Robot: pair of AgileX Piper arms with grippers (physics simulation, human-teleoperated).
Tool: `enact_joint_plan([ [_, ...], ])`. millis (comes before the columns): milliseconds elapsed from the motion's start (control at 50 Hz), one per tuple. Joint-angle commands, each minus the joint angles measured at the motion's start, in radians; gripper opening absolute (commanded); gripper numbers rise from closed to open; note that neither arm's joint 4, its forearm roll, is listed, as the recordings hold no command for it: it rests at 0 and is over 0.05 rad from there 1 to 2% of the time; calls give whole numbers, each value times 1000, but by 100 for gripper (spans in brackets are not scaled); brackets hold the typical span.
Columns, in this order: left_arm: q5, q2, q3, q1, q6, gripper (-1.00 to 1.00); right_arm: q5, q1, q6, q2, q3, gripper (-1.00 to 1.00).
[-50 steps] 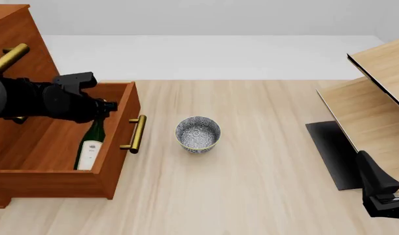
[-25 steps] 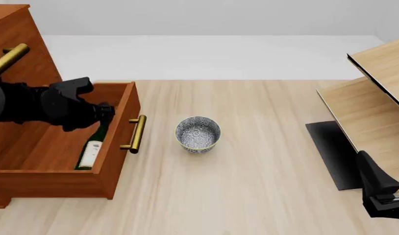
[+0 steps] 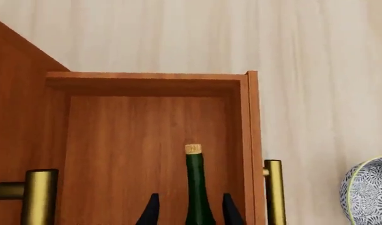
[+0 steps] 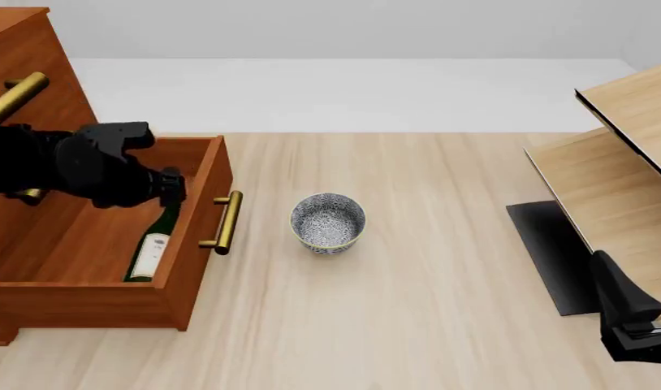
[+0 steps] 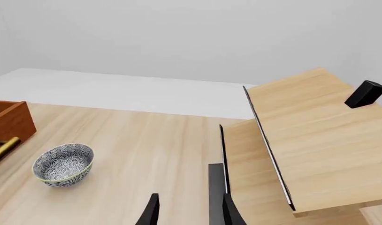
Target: Put the wine bottle in the bottom drawer of the cabinet.
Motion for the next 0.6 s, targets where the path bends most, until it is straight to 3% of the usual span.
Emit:
enact_joint_plan([
  [20,105,-73,-71,3,46,100,2,2,-5,-1,0,100],
  [280,221,-197,-149,-10,59,100,1,3,-3,-1,0,100],
  [420,303,-303,-209,-15,102,100,1,4,-4,1,0,100],
  [500,331,-352,-220,0,165,100,4,8,-8,-2,0,100],
  [600,373,-418,-241,-1,161,100,2,6,-7,2,0,100],
])
